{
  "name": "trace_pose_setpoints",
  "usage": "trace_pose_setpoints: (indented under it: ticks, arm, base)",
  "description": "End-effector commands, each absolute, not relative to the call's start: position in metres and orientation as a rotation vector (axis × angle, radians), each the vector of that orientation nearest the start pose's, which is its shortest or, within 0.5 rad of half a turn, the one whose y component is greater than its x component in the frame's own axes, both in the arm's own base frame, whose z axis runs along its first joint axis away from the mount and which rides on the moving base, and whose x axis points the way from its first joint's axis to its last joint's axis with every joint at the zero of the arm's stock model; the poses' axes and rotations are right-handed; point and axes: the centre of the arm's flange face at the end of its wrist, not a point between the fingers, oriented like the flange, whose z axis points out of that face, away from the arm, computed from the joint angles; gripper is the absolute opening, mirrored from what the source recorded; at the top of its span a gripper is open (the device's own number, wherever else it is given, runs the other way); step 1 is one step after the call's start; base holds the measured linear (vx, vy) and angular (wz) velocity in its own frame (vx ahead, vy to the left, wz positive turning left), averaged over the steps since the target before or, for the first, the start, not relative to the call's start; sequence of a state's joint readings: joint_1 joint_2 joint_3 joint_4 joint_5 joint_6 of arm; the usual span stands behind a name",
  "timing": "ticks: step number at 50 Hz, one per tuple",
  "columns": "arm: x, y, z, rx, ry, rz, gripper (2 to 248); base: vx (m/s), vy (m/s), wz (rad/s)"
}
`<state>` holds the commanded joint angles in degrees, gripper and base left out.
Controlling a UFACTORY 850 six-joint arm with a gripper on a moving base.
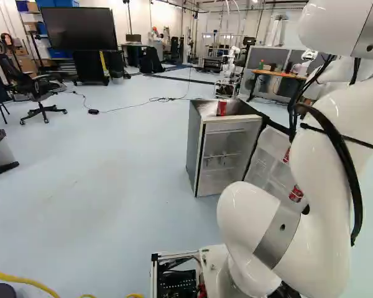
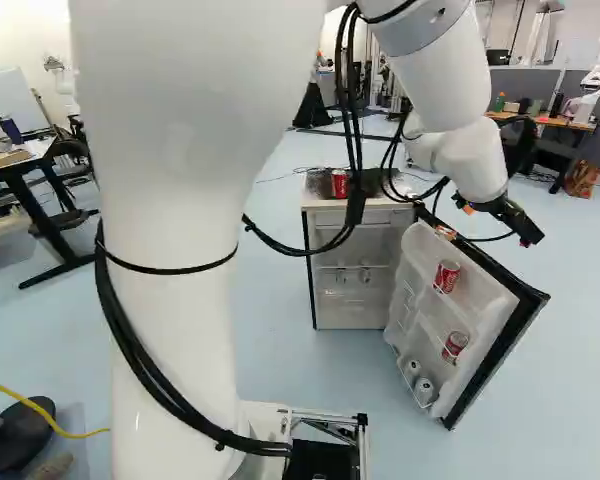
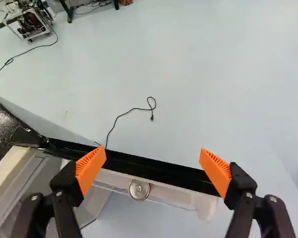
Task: Grab a drink from the fridge
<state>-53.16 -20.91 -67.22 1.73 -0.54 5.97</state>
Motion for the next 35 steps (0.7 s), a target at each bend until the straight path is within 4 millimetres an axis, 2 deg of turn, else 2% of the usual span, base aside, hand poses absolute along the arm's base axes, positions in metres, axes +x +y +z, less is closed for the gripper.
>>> trace_pose_setpoints:
  ticks: [11,35]
  arm:
    - [0.373,-0.513,0.475,-2.759,1.647,-1.255,247]
    - [0.387,-0.563,0.442,-2.749,1.691,-1.232,247]
  base:
    - [0.0,0.0,0.0]
    - [0.0,0.0,0.0]
